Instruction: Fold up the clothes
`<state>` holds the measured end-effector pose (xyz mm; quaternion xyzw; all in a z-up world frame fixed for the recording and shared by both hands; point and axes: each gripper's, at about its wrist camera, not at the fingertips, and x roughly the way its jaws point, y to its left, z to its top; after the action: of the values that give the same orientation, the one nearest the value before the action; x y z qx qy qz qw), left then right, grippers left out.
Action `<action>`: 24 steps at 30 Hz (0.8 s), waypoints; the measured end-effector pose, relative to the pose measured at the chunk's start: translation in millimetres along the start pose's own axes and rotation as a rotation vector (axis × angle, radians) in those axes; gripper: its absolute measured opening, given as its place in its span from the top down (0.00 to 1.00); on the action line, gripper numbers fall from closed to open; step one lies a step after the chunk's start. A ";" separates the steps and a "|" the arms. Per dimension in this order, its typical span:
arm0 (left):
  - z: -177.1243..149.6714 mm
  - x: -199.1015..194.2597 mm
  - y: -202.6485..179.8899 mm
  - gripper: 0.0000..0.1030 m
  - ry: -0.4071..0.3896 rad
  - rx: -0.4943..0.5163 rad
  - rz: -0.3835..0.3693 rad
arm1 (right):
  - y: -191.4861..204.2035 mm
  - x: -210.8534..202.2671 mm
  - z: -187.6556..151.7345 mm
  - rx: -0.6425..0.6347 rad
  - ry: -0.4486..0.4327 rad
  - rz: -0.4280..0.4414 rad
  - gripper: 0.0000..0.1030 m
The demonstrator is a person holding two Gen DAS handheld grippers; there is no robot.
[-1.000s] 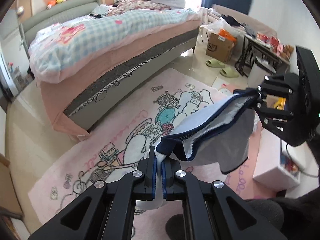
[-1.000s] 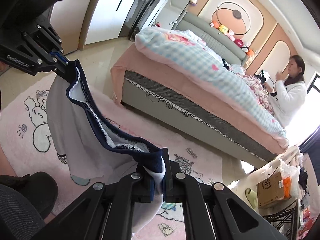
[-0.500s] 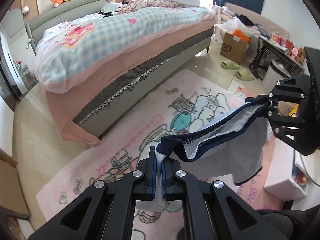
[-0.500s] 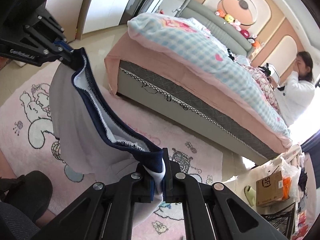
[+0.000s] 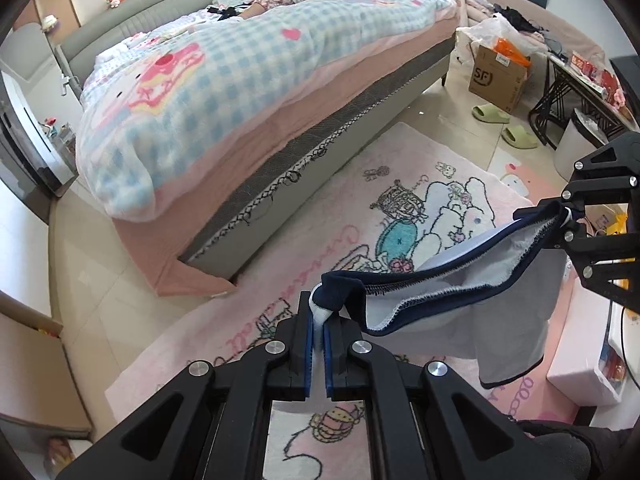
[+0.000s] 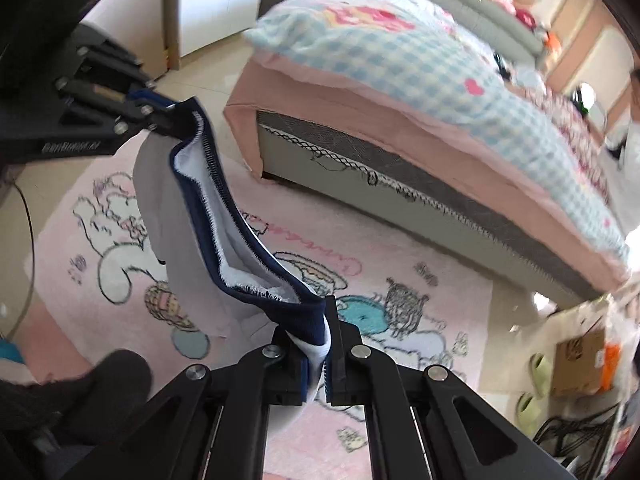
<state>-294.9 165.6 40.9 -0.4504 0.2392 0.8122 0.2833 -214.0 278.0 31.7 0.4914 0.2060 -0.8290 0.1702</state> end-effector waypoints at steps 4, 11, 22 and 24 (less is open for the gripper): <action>17.9 1.0 5.8 0.97 0.014 -0.031 -0.031 | -33.3 3.9 14.5 0.135 0.073 0.124 0.98; 41.1 16.0 17.2 0.97 0.016 -0.104 -0.060 | -86.2 22.1 31.5 0.413 0.128 0.145 0.98; 95.4 33.1 38.3 0.97 -0.017 -0.171 -0.020 | -140.6 33.8 64.5 0.476 0.053 0.129 0.98; 106.3 32.0 41.5 0.97 -0.034 -0.164 -0.006 | -151.5 33.3 70.5 0.484 0.038 0.113 0.98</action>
<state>-400.2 211.8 69.6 -0.4587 0.1658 0.8358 0.2519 -355.2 369.3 59.0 0.5442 -0.0230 -0.8338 0.0897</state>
